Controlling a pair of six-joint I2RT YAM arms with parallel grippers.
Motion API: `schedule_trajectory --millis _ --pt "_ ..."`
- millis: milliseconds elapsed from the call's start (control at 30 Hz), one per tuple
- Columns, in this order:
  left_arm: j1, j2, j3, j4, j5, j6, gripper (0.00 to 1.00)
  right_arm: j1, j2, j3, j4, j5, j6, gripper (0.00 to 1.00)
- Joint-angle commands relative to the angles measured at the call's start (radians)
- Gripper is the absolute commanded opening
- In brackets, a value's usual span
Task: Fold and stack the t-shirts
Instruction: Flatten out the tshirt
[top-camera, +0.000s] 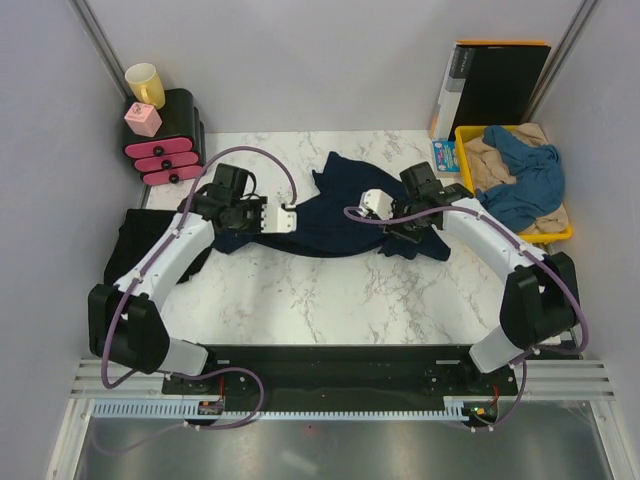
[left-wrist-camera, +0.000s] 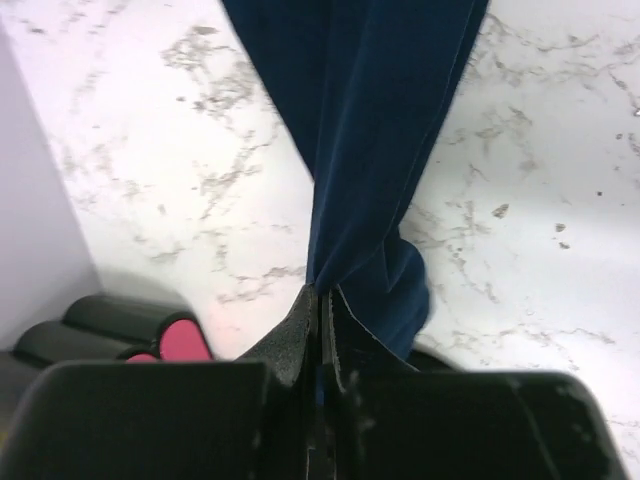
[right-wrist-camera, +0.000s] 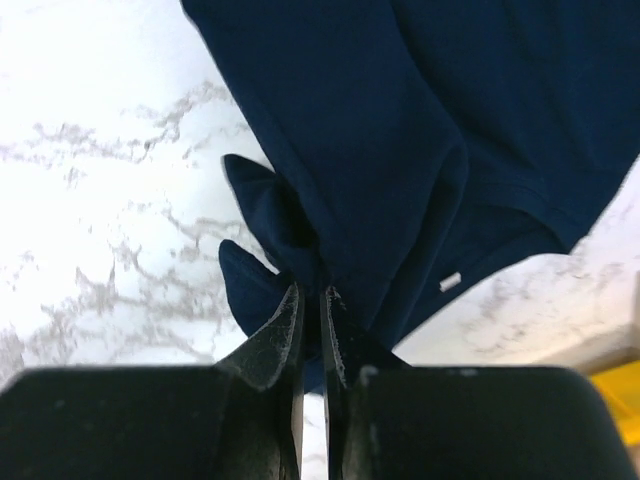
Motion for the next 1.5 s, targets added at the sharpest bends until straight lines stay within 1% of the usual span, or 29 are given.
schedule_trajectory --millis 0,67,100,200,300,400,500,533,567,600,633,700,733,800,833,867,900,933,967,1067,1100,1133,1167,1200,1233,1267,1300,1367,1467 --pt "0.008 -0.047 0.04 -0.117 0.021 0.021 0.02 -0.004 -0.086 0.063 -0.202 -0.013 -0.236 0.07" --pt "0.012 -0.063 0.021 -0.146 0.018 0.047 0.02 -0.004 -0.118 0.06 -0.286 -0.024 -0.298 0.05" --pt "0.018 -0.07 0.014 -0.155 0.021 0.055 0.02 -0.005 -0.127 0.06 -0.322 -0.03 -0.377 0.0" --pt "0.041 -0.103 -0.012 -0.204 0.03 0.101 0.02 -0.01 -0.172 0.066 -0.458 -0.07 -0.5 0.0" --pt "0.064 -0.114 -0.02 -0.247 0.046 0.141 0.02 -0.01 -0.189 0.095 -0.552 -0.108 -0.542 0.0" --pt "0.078 -0.091 -0.01 -0.244 0.049 0.142 0.02 -0.01 -0.155 0.125 -0.574 -0.101 -0.552 0.0" --pt "0.098 -0.021 0.03 -0.186 0.032 0.106 0.02 -0.011 -0.095 0.139 -0.482 0.011 -0.556 0.0" --pt "0.104 -0.002 0.052 -0.161 0.024 0.075 0.02 -0.013 -0.091 0.133 -0.371 0.043 -0.574 0.0" --pt "0.112 0.042 0.063 -0.141 0.02 0.064 0.02 -0.023 -0.086 0.129 -0.321 0.074 -0.596 0.0" --pt "0.124 0.062 0.069 -0.076 -0.006 0.05 0.02 -0.031 -0.066 0.13 -0.272 0.098 -0.613 0.0" --pt "0.127 0.082 0.081 -0.057 -0.022 0.038 0.02 -0.034 -0.051 0.135 -0.176 0.114 -0.627 0.0" --pt "0.138 0.145 0.092 0.001 -0.055 0.032 0.02 -0.039 0.025 0.187 -0.127 0.131 -0.676 0.01" --pt "0.138 0.169 0.101 0.012 -0.066 0.027 0.02 -0.037 0.052 0.208 -0.071 0.138 -0.683 0.04" --pt "0.138 0.217 0.112 0.029 -0.082 0.024 0.02 -0.034 0.111 0.24 0.016 0.16 -0.691 0.15" --pt "0.138 0.229 0.128 0.037 -0.083 0.013 0.02 -0.03 0.124 0.238 0.149 0.165 -0.685 0.21" --pt "0.138 0.242 0.138 0.038 -0.082 0.007 0.02 -0.03 0.138 0.236 0.199 0.172 -0.688 0.47" --pt "0.138 0.264 0.145 0.038 -0.083 0.0 0.02 -0.027 0.158 0.228 0.259 0.189 -0.674 0.6" --pt "0.138 0.272 0.156 0.037 -0.086 -0.016 0.02 -0.025 0.165 0.225 0.378 0.21 -0.648 0.73" --pt "0.137 0.277 0.158 0.037 -0.086 -0.02 0.02 -0.027 0.173 0.245 0.4 0.215 -0.633 0.75" --pt "0.137 0.279 0.144 0.038 -0.086 -0.03 0.02 -0.034 0.195 0.286 0.422 0.254 -0.53 0.74" --pt "0.137 0.277 0.138 0.038 -0.088 -0.031 0.02 -0.04 0.187 0.291 0.427 0.26 -0.437 0.74" --pt "0.137 0.275 0.127 0.038 -0.089 -0.036 0.02 -0.057 0.181 0.296 0.421 0.26 -0.386 0.72" --pt "0.137 0.274 0.123 0.038 -0.092 -0.037 0.02 -0.066 0.17 0.3 0.402 0.254 -0.331 0.68" --pt "0.137 0.274 0.118 0.04 -0.095 -0.042 0.02 -0.08 0.149 0.308 0.355 0.24 -0.297 0.65" --pt "0.137 0.272 0.109 0.04 -0.097 -0.045 0.02 -0.094 0.138 0.311 0.225 0.19 -0.25 0.63" --pt "0.137 0.272 0.106 0.038 -0.095 -0.048 0.02 -0.117 0.124 0.301 0.163 0.125 -0.228 0.58" --pt "0.137 0.272 0.101 0.04 -0.095 -0.054 0.02 -0.122 0.1 0.284 0.043 0.1 -0.222 0.56" --pt "0.137 0.275 0.099 0.041 -0.095 -0.057 0.02 -0.122 0.064 0.197 -0.055 0.062 -0.219 0.54" --pt "0.135 0.286 0.109 0.041 -0.099 -0.057 0.02 -0.135 0.079 0.129 -0.147 0.004 -0.093 0.49"
